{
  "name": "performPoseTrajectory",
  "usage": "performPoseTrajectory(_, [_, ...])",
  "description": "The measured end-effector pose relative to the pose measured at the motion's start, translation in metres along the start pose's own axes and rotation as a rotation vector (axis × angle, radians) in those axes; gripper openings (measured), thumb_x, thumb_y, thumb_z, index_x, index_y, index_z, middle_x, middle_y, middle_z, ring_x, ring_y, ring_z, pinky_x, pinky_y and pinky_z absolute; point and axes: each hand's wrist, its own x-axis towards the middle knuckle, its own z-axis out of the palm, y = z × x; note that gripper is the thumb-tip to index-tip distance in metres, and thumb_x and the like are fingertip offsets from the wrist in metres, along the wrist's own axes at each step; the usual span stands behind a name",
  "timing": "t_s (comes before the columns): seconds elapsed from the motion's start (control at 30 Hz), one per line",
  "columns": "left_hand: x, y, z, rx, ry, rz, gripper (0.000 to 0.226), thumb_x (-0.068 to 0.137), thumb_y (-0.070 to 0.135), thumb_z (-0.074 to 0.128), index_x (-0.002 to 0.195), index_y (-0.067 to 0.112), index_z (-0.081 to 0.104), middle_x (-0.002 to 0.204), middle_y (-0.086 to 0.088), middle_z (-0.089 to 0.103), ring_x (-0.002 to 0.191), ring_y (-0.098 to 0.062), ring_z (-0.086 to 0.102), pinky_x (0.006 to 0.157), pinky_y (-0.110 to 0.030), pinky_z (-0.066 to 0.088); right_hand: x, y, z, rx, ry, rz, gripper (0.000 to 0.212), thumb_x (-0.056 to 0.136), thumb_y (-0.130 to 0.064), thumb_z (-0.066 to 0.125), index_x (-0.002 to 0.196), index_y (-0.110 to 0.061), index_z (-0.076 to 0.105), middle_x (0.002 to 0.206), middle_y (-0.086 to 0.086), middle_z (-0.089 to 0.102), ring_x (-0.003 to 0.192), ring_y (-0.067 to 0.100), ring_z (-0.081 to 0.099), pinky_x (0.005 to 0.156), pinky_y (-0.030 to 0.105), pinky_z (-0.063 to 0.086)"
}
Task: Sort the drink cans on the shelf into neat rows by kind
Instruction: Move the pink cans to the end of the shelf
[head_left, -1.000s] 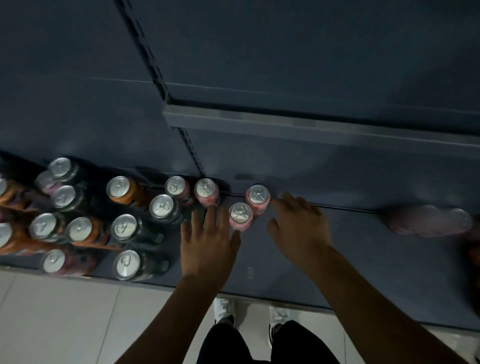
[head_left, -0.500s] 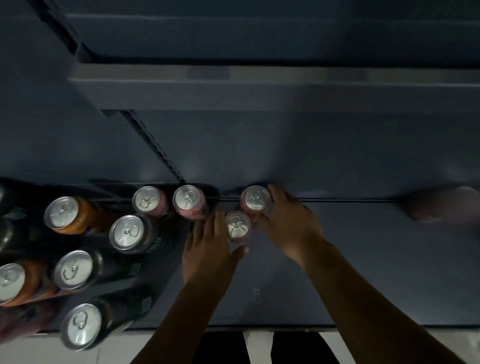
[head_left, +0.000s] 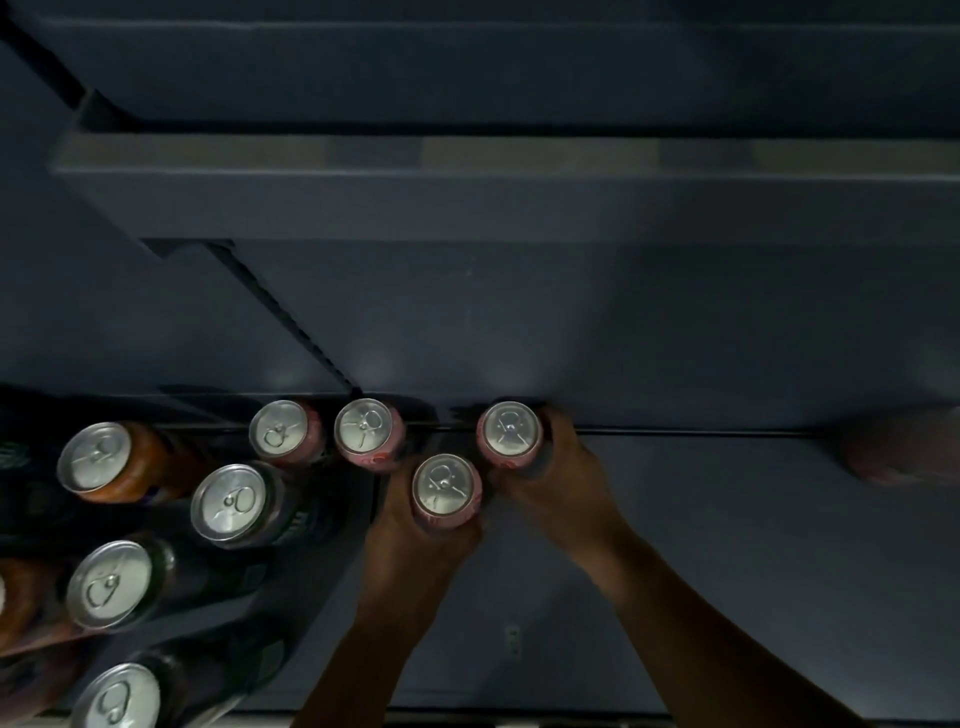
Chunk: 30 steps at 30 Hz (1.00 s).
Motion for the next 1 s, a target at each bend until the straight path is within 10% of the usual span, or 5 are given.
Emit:
performPoseTrajectory(0.13, [-0.012, 0.006, -0.013, -0.007, 0.001, -0.007, 0.069, 0.056, 0.022, 0.097, 0.110, 0.047, 0.061, 0.098, 0.030, 0.071, 0.088, 0.006, 0.069, 0.083, -0.033, 0.057, -0.006, 0.001, 0.000, 0.079, 0.016, 0.025, 0.063, 0.068, -0.026, 0.091, 0.114, -0.041, 0.051, 0.096, -0.031, 0.064, 0.083, -0.024, 0.057, 0.068, -0.002, 0.041])
performPoseTrajectory(0.33, [-0.029, 0.028, -0.035, -0.056, -0.056, 0.011, 0.064, 0.058, 0.025, 0.096, 0.115, 0.029, 0.066, 0.102, 0.008, 0.076, 0.093, -0.011, 0.073, 0.081, -0.042, 0.062, -0.034, -0.008, -0.003, 0.399, -0.028, 0.125, 0.032, 0.067, -0.014, 0.086, 0.093, -0.005, 0.071, 0.079, 0.010, 0.074, 0.069, 0.022, 0.071, 0.056, 0.031, 0.055])
performPoseTrajectory(0.5, [-0.043, 0.072, -0.053, -0.194, -0.154, 0.035, 0.052, 0.073, -0.005, 0.085, 0.112, 0.022, 0.064, 0.091, 0.008, 0.075, 0.074, -0.002, 0.069, 0.059, -0.015, 0.054, -0.069, -0.045, -0.030, 0.569, 0.078, 0.147, 0.067, 0.051, -0.046, 0.083, 0.104, -0.006, 0.071, 0.095, 0.011, 0.076, 0.086, 0.021, 0.074, 0.061, 0.025, 0.054])
performPoseTrajectory(0.77, [-0.062, 0.141, -0.078, -0.422, -0.227, 0.007, 0.063, 0.055, 0.043, 0.095, 0.109, 0.023, 0.069, 0.094, 0.002, 0.079, 0.085, -0.014, 0.076, 0.073, -0.035, 0.061, -0.118, -0.112, -0.086, 0.933, 0.012, 0.132, 0.053, 0.078, -0.037, 0.078, 0.123, -0.011, 0.066, 0.114, 0.013, 0.076, 0.107, 0.029, 0.073, 0.097, 0.053, 0.056])
performPoseTrajectory(1.0, [-0.081, 0.199, -0.091, -0.546, -0.302, 0.021, 0.059, 0.059, 0.053, 0.088, 0.110, 0.032, 0.070, 0.104, 0.001, 0.078, 0.091, -0.020, 0.076, 0.067, -0.037, 0.061, -0.152, -0.159, -0.125, 1.135, 0.058, 0.061, 0.053, 0.077, -0.046, 0.062, 0.121, -0.017, 0.064, 0.098, 0.004, 0.077, 0.088, 0.016, 0.074, 0.082, 0.040, 0.057])
